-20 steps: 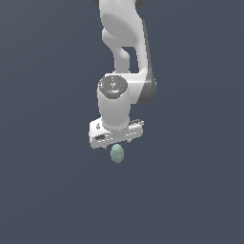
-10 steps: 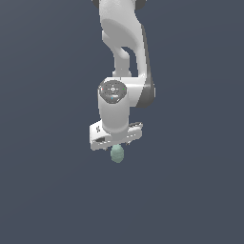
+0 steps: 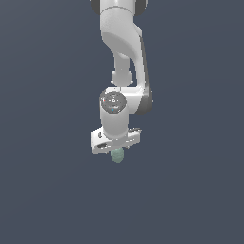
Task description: Pick up the object and move it to a goal position.
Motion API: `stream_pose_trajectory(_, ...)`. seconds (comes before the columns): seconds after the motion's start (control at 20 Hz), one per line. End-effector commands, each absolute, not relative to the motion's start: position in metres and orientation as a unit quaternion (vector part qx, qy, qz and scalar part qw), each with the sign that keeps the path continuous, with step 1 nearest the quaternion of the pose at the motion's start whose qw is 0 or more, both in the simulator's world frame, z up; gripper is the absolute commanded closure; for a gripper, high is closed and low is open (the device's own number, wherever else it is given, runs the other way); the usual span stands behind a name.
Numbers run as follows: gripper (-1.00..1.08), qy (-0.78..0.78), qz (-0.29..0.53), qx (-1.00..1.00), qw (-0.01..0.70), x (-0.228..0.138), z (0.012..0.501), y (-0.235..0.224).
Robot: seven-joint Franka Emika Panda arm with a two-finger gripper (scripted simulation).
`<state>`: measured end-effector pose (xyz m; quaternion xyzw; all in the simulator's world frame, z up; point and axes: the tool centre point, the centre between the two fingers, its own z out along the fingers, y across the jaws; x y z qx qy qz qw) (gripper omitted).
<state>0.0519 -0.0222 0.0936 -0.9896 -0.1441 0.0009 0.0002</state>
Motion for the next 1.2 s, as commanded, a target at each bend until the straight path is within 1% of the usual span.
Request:
stream_pose_trajectory(0.0,-0.92,-0.144,0.0,-0.99,0.0,0.053,0.094,-0.022)
stream_pose_trajectory(0.05,1.08,-0.144,0.0,-0.99,0.0,0.053,0.094,-0.022)
stream_pose_trajectory(0.7,1.08,-0.144,0.0,-0.99,0.0,0.052,0.096,-0.021)
stream_pose_trajectory(1.15,1.08,-0.144,0.0,-0.99,0.0,0.04,0.127,-0.006)
